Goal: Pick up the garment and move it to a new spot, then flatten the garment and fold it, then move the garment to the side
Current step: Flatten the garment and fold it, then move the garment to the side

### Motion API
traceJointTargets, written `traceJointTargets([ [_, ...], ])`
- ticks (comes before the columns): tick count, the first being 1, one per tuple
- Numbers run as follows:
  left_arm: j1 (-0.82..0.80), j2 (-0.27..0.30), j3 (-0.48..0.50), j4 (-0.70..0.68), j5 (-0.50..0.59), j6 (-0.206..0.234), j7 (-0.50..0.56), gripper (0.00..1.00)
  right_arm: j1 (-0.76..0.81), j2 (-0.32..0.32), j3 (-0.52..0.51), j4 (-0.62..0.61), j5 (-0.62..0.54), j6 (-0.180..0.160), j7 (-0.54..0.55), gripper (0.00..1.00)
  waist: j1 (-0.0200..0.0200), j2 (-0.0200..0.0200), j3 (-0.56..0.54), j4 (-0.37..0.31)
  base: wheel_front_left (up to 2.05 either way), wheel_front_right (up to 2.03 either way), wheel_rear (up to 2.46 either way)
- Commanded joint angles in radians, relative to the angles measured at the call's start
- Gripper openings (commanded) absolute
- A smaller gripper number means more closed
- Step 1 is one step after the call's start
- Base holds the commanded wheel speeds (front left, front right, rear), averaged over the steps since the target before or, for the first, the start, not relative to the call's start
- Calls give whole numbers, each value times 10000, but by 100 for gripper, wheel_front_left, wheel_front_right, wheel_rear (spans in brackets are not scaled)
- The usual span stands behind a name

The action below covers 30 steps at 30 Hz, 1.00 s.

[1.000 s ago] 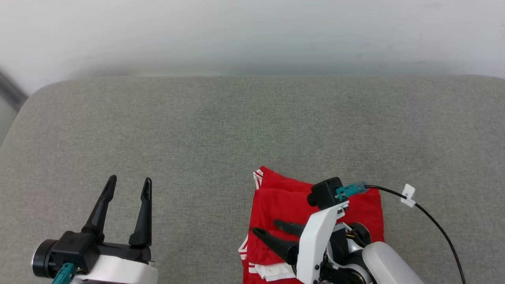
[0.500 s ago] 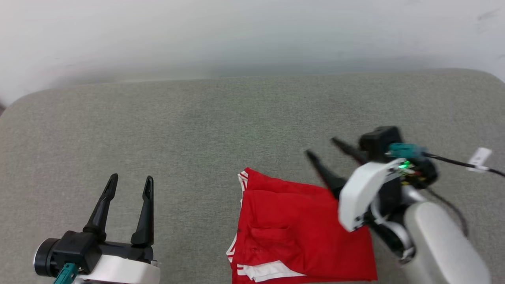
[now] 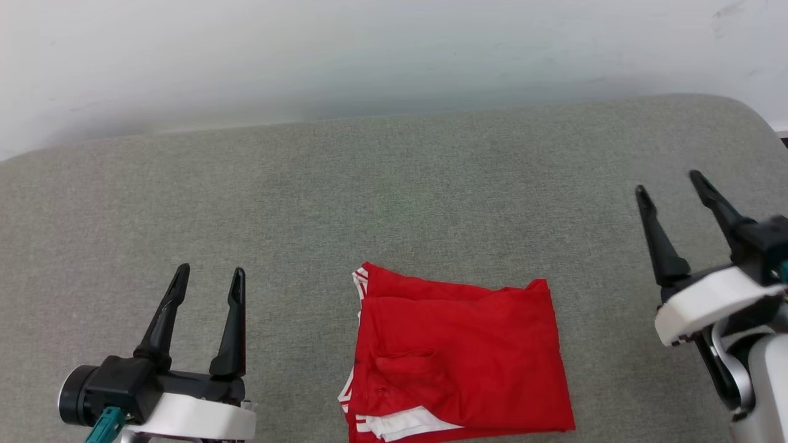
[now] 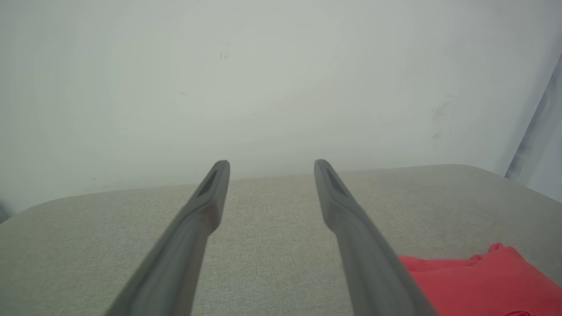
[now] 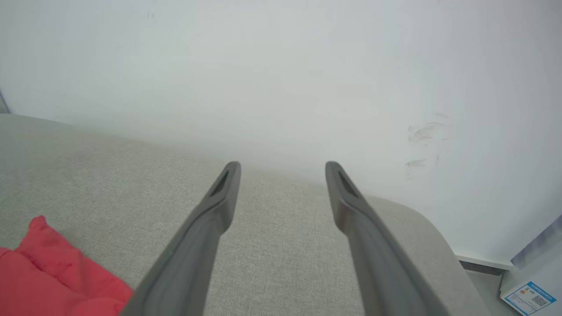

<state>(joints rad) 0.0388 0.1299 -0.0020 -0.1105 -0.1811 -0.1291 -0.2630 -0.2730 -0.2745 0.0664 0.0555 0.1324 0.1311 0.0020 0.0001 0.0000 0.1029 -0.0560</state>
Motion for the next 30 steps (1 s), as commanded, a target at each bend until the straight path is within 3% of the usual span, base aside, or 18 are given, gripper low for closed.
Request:
traceJointTargets([
  [1,34,-19,16,-53,-51,-11,-22,100,299,172,-247,-166,5,-6,-309,100,-1,0,4,-30,0,0,0],
  [7,128,-84,84,-217,-63,-11,-22,100,1337,696,-1057,-859,-113,-7,-1292,100,-1,0,22,-96,0,0,0],
  [14,211,-184,76,-369,-21,-11,-22,100,2225,1317,-1275,-1367,-127,-6,-1745,100,-1,0,43,-92,0,0,0],
  [30,210,-108,-91,-302,60,-11,-22,100,2350,1381,-1013,-1333,-79,-6,-1689,100,-1,0,-10,-16,0,0,0],
])
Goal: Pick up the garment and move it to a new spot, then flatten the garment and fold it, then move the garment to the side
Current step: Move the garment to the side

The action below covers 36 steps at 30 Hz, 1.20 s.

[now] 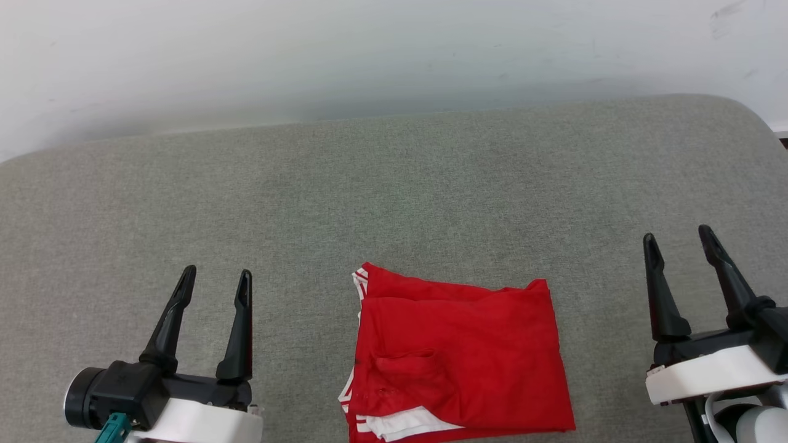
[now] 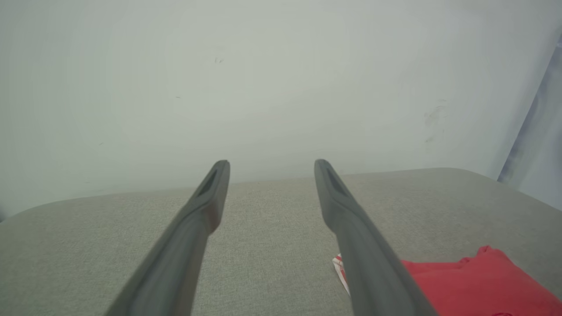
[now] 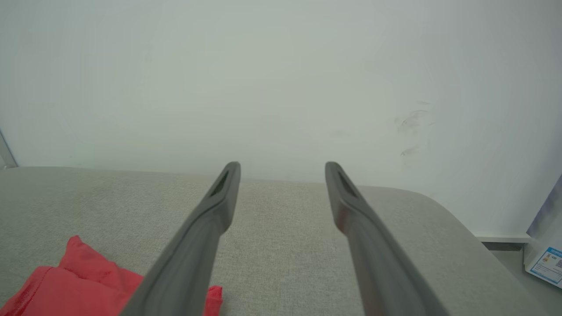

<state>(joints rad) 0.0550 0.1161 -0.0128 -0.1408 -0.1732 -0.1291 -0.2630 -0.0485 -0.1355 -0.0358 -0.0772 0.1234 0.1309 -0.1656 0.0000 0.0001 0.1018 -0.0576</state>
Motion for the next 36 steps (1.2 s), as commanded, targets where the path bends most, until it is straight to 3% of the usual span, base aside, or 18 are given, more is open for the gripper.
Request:
traceJointTargets([
  [1,51,39,1,12,-25,-11,-22,100,114,-30,30,-10,35,-4,44,100,0,-1,1,10,0,0,0],
  [7,45,95,-51,45,-78,-11,-22,100,219,-353,556,-61,594,-4,1319,100,0,-1,47,86,0,0,0],
  [16,-138,152,-170,90,-77,-11,-22,100,421,-1340,1647,-707,2122,-2,6002,100,0,-1,303,224,0,0,0],
  [24,-356,195,-335,136,-115,-11,-22,100,262,-741,1290,-960,2614,-2,9426,100,0,-1,642,511,0,0,0],
  [30,-600,181,-513,192,-132,-11,-22,100,-91,-230,1143,-159,2311,-2,10467,100,0,-1,1004,931,0,0,0],
  [36,-743,161,-539,266,-148,-11,-22,100,-470,299,1632,1333,2014,10,10236,100,0,-1,1244,1373,0,0,0],
])
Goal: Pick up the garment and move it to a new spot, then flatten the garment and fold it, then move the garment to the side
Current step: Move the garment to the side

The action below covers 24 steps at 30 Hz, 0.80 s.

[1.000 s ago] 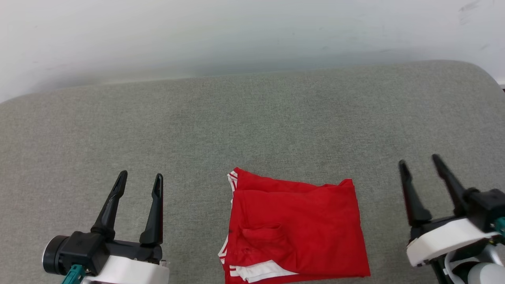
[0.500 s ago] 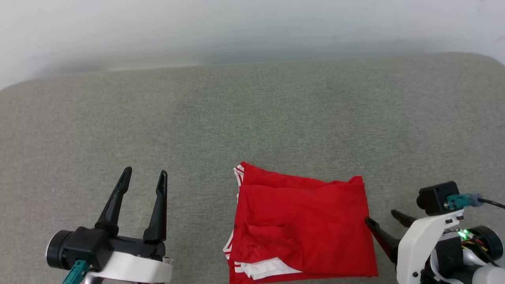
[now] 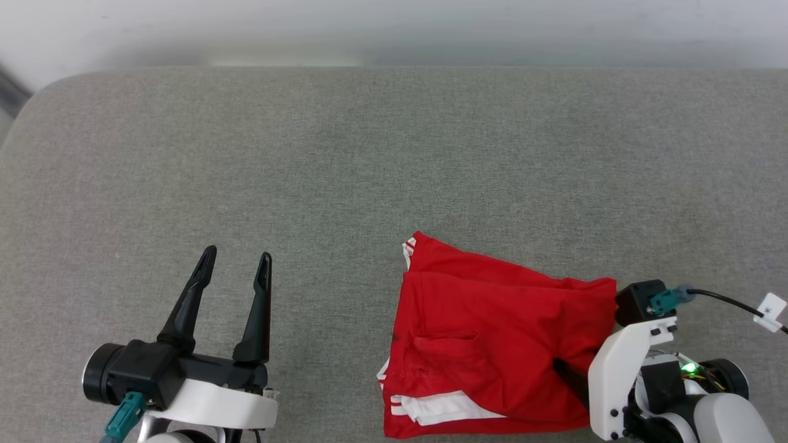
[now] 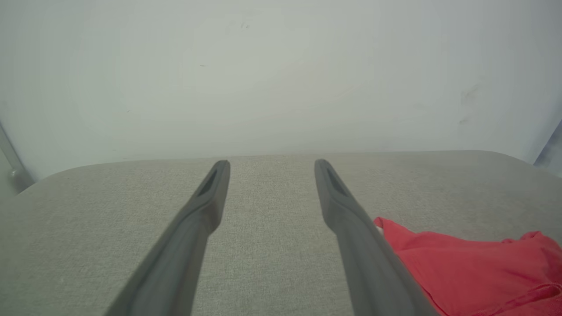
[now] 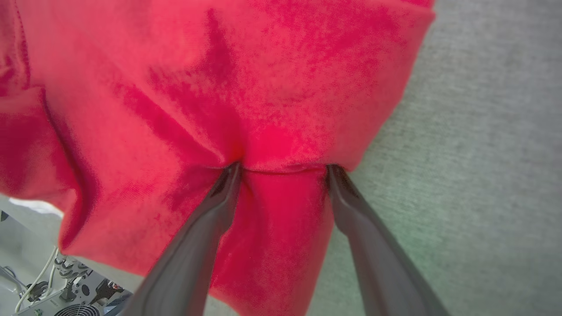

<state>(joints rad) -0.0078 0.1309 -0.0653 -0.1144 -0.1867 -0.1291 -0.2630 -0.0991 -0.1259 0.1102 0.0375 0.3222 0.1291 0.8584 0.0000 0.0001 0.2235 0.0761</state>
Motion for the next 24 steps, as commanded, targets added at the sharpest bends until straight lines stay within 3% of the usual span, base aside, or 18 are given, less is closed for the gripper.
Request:
traceJointTargets([
  [1,-116,15,-15,6,-12,-11,-22,100,4,222,265,395,-59,27,-69,100,0,-1,32,59,0,0,0],
  [3,-112,19,-17,28,-30,-11,-22,100,-86,204,492,765,-204,29,-249,100,0,-1,27,86,0,0,0],
  [4,-110,17,-21,41,-33,-11,-22,100,-139,164,598,895,-262,29,-378,84,0,-1,20,87,0,0,0],
  [6,-85,1,-16,71,-40,-11,-22,100,-311,38,723,1097,-413,29,-653,0,0,-1,-28,47,0,0,0],
  [15,74,-31,-35,48,-60,-11,-22,100,-1346,-1628,1822,803,-1629,6,-1339,0,0,-1,-199,-796,0,0,0],
  [24,-319,27,-618,-70,86,-11,-22,100,-2568,-4505,3255,-229,-2249,10,-1068,0,0,-1,538,-2251,0,0,0],
])
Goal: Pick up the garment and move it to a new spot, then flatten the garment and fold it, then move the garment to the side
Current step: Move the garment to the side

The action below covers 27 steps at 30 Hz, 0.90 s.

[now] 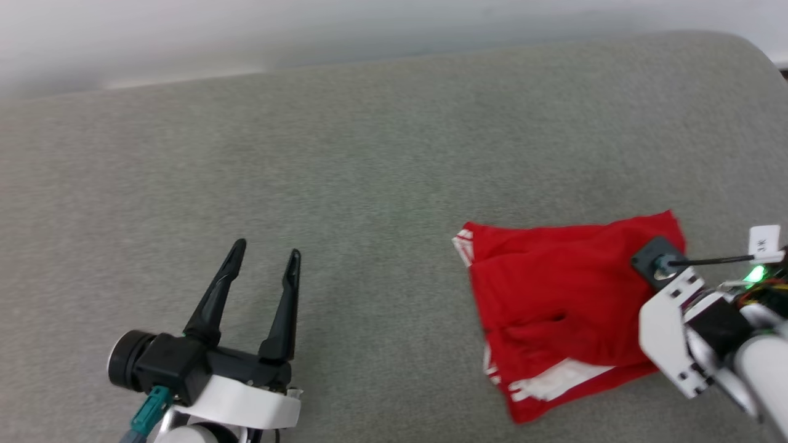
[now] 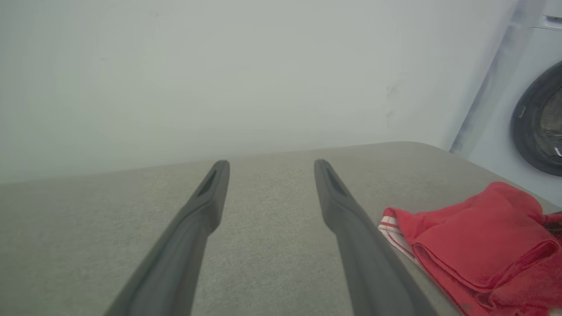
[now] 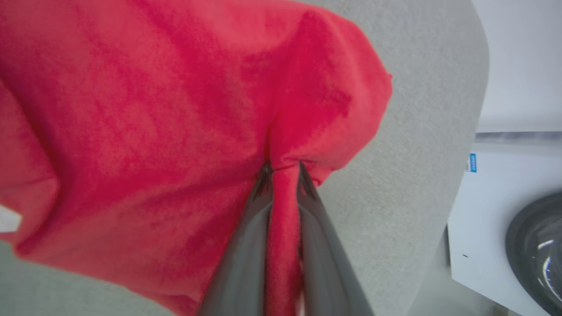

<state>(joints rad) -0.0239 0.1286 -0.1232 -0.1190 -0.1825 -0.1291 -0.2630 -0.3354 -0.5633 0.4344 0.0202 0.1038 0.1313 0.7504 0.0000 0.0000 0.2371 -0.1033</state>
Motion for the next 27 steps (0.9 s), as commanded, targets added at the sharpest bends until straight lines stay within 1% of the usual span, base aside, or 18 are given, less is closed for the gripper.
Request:
traceJointTargets([
  [1,-232,95,-129,-31,63,-11,-22,100,-345,-432,93,-78,-69,-14,-32,0,0,0,557,-625,0,0,0],
  [4,-531,180,-465,-97,130,-11,-22,100,-756,-1297,208,43,-203,-11,-400,0,0,0,1062,-1045,0,0,0],
  [5,-531,180,-465,-97,130,-11,-22,100,-756,-1297,208,43,-203,-11,-400,0,0,0,1062,-1045,0,0,0],
  [8,-848,315,-736,-166,169,-11,-22,100,-1150,-1871,37,468,-395,-12,-1056,0,0,0,1585,-1395,0,0,0],
  [11,-1187,493,-1009,-238,224,-11,-22,100,-1590,-2202,-305,1193,-611,-14,-1835,0,0,0,2125,-1661,0,0,0],
  [15,-1582,834,-1306,-376,315,-11,-22,100,-2067,-2356,-728,2319,-1003,-12,-2781,0,0,0,2783,-1870,0,0,0],
  [19,-1946,1073,-1424,-520,299,-11,-22,100,-2435,-2505,-1234,3495,-1484,-14,-3744,0,0,0,3272,-1883,0,0,0],
  [27,-2218,1348,-1518,-674,289,-11,-22,100,-2927,-2265,-2651,5770,-2308,-14,-5246,0,0,0,3706,-1627,0,0,0],
])
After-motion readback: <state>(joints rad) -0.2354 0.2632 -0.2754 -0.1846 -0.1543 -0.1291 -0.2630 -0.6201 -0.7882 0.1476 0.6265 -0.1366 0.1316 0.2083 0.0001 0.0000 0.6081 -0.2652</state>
